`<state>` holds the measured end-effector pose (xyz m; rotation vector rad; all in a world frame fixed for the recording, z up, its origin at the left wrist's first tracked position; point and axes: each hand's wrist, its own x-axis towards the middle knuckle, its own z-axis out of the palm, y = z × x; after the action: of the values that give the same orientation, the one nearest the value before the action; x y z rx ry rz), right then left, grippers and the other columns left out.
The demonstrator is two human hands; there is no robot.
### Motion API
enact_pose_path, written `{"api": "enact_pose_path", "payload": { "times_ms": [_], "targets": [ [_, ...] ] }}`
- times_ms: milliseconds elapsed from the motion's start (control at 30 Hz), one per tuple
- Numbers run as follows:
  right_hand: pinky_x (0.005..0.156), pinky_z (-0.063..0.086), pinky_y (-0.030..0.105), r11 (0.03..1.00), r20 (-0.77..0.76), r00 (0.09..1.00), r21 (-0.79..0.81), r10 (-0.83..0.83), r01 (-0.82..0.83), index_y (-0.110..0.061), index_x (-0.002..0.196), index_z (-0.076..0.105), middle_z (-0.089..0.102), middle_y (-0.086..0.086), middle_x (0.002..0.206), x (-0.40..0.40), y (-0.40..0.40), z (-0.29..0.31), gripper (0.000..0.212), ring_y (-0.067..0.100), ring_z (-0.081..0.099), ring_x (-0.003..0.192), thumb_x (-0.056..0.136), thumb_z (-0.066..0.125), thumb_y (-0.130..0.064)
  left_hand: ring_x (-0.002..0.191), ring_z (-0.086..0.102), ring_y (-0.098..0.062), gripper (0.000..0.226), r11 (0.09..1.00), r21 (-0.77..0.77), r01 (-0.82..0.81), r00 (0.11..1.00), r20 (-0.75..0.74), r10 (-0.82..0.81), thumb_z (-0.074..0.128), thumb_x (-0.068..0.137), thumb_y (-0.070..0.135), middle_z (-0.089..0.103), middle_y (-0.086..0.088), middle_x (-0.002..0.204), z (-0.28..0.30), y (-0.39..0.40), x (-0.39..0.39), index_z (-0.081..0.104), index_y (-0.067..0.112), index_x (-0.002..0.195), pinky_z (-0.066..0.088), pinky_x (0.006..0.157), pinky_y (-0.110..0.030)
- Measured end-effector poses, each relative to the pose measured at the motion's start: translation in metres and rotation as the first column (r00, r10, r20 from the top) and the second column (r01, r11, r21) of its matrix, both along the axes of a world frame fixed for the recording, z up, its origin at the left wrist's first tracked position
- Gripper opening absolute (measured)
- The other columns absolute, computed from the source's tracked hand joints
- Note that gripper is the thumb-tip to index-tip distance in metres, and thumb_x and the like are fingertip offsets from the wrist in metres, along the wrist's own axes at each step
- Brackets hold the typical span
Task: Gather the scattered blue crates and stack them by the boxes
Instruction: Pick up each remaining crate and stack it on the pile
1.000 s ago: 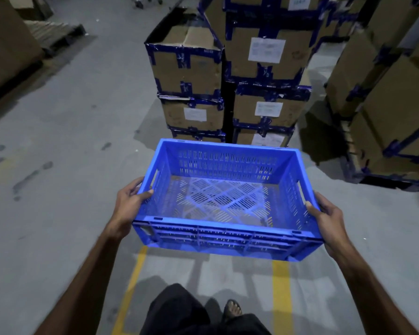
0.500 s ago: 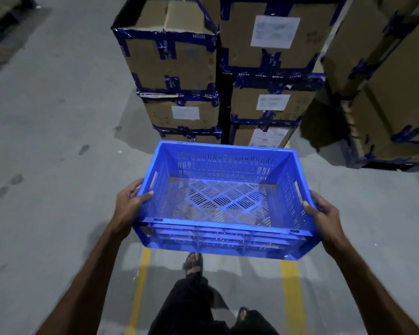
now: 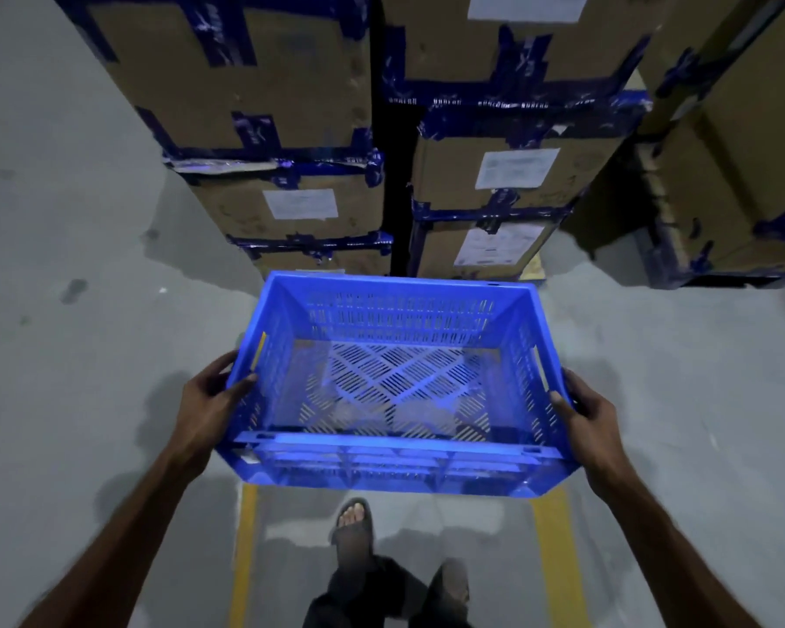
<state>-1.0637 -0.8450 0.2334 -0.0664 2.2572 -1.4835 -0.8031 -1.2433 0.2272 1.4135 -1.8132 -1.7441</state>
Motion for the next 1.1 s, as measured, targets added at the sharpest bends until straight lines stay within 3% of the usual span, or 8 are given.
{"api": "enact_pose_path", "payload": {
  "times_ms": [67, 233, 367, 433, 533, 733, 933, 1100],
  "targets": [
    [0.1, 0.054, 0.042, 1.0, 0.0, 1.0, -0.002, 0.007, -0.007, -0.033, 0.122, 0.07, 0.074, -0.013, 0.12, -0.01, -0.003, -0.036, 0.043, 0.013, 0.068, 0.114, 0.099, 0.057, 0.001, 0.068, 0.068, -0.008, 0.041, 1.0, 0.0, -0.003, 1.0, 0.015, 0.003, 0.071, 0.092, 0.003, 0.078, -0.003, 0.092, -0.034, -0.004, -0.009, 0.067, 0.017, 0.131, 0.059, 0.061, -0.02],
    [0.099, 0.055, 0.04, 1.0, -0.024, 1.0, -0.012, 0.012, -0.012, -0.042, 0.119, 0.067, 0.073, -0.023, 0.116, -0.037, -0.011, -0.134, 0.044, 0.015, 0.068, 0.113, 0.1, 0.058, -0.003, 0.08, 0.068, -0.023, 0.039, 1.0, -0.014, -0.003, 1.0, 0.014, 0.003, 0.069, 0.094, 0.005, 0.075, -0.017, 0.107, -0.135, -0.01, -0.032, 0.067, 0.017, 0.131, 0.061, 0.065, -0.024],
    [0.101, 0.053, 0.055, 0.999, -0.074, 0.997, -0.037, 0.015, -0.018, -0.047, 0.112, 0.071, 0.075, -0.009, 0.118, -0.062, -0.02, -0.209, 0.046, 0.028, 0.068, 0.117, 0.1, 0.058, -0.005, 0.07, 0.069, -0.01, 0.037, 0.999, -0.037, -0.026, 1.0, 0.001, 0.026, 0.069, 0.094, 0.005, 0.079, 0.001, 0.091, -0.212, -0.019, -0.054, 0.068, 0.018, 0.129, 0.062, 0.066, -0.025],
    [0.1, 0.054, 0.052, 0.998, -0.093, 0.996, -0.055, 0.013, -0.018, -0.052, 0.106, 0.073, 0.076, -0.016, 0.109, -0.074, -0.029, -0.238, 0.051, 0.02, 0.069, 0.106, 0.1, 0.057, -0.003, 0.067, 0.068, -0.005, 0.032, 0.997, -0.072, -0.019, 1.0, -0.022, 0.018, 0.069, 0.094, 0.003, 0.078, 0.011, 0.08, -0.242, -0.029, -0.067, 0.07, 0.02, 0.121, 0.061, 0.066, -0.022],
    [0.098, 0.053, 0.047, 0.995, -0.149, 0.989, -0.094, 0.001, -0.015, -0.054, 0.103, 0.073, 0.075, -0.022, 0.101, -0.091, -0.044, -0.277, 0.055, 0.011, 0.064, 0.099, 0.099, 0.056, -0.002, 0.072, 0.068, -0.004, 0.033, 0.989, -0.147, 0.02, 0.998, -0.054, -0.028, 0.072, 0.092, 0.006, 0.077, 0.014, 0.083, -0.278, -0.049, -0.088, 0.07, 0.017, 0.123, 0.06, 0.07, -0.021],
    [0.093, 0.053, 0.055, 0.985, -0.268, 0.963, -0.17, -0.038, -0.009, -0.042, 0.105, 0.073, 0.069, -0.006, 0.101, -0.109, -0.067, -0.344, 0.042, 0.015, 0.06, 0.092, 0.096, 0.054, -0.006, 0.07, 0.07, -0.001, 0.03, 0.969, -0.247, 0.02, 0.992, -0.119, -0.051, 0.07, 0.093, 0.005, 0.077, 0.017, 0.083, -0.331, -0.083, -0.127, 0.074, 0.03, 0.11, 0.06, 0.07, -0.021],
    [0.086, 0.056, 0.027, 0.974, -0.314, 0.946, -0.224, -0.084, 0.012, -0.038, 0.114, 0.071, 0.074, -0.023, 0.1, -0.117, -0.074, -0.392, 0.044, 0.006, 0.066, 0.094, 0.098, 0.054, -0.001, 0.095, 0.071, -0.018, 0.036, 0.948, -0.317, 0.024, 0.976, -0.196, -0.091, 0.072, 0.093, 0.009, 0.076, -0.006, 0.114, -0.379, -0.098, -0.13, 0.071, 0.022, 0.126, 0.056, 0.092, -0.037],
    [0.091, 0.058, 0.038, 0.962, -0.329, 0.941, -0.272, -0.084, -0.009, -0.03, 0.123, 0.071, 0.076, -0.007, 0.115, -0.119, -0.07, -0.431, 0.037, 0.017, 0.07, 0.105, 0.101, 0.055, -0.006, 0.101, 0.072, -0.021, 0.041, 0.928, -0.372, 0.014, 0.978, -0.188, -0.09, 0.077, 0.091, 0.018, 0.076, -0.006, 0.115, -0.413, -0.103, -0.128, 0.069, 0.02, 0.13, 0.057, 0.095, -0.044]
  ]
}}
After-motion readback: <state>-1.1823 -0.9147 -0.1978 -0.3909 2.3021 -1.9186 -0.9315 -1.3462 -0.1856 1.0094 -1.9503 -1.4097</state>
